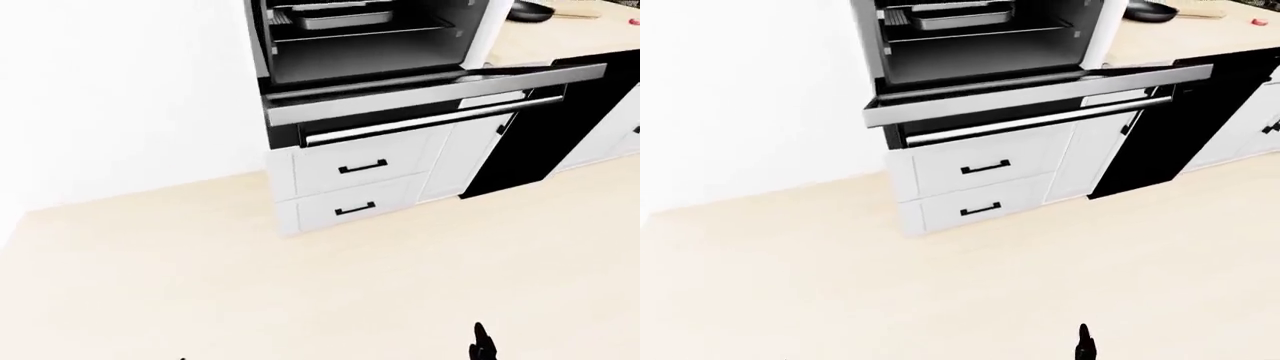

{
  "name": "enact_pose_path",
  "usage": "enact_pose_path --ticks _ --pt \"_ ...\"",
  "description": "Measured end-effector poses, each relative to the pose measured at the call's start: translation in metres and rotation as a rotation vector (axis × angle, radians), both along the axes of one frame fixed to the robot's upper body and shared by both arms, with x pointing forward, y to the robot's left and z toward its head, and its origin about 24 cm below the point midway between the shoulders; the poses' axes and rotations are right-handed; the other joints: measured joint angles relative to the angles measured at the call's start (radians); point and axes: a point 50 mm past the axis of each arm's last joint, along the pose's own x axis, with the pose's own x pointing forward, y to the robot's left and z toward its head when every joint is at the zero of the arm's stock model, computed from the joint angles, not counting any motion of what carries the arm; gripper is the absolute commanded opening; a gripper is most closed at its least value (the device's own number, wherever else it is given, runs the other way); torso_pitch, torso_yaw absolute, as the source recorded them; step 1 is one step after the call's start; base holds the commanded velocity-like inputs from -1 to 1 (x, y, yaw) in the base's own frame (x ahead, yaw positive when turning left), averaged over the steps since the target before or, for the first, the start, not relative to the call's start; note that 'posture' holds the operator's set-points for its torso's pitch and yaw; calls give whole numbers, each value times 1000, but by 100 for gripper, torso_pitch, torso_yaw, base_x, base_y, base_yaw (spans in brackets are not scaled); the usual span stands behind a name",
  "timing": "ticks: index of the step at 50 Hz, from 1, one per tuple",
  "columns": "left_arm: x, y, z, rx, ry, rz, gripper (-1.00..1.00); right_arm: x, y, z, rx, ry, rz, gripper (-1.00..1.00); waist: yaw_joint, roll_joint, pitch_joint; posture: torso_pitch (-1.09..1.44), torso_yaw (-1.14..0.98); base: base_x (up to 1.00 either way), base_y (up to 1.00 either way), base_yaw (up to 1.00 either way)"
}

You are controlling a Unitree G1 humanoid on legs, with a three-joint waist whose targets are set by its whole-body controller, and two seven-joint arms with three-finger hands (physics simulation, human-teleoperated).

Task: Close the oven door.

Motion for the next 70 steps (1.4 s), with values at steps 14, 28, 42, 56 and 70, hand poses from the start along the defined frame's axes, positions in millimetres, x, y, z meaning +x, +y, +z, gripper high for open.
enact_pose_path --ticks 14,28,42,56,70 --pt "0 9 4 43 -23 26 100 2 14 -3 31 4 47 100 34 126 0 0 0 0 38 0" --pt "1 -2 0 7 -11 1 100 2 1 0 0 -4 7 100 2 -1 8 0 0 0 38 0" --pt "1 10 5 39 -21 27 100 4 13 -3 32 -1 41 100 33 126 2 0 0 0 38 0" --pt "1 1 1 10 -13 6 100 3 1 0 0 -6 12 100 4 6 12 0 0 0 38 0" --pt "3 12 6 43 -29 30 100 2 16 -4 36 5 63 100 10 66 30 0 0 0 14 0"
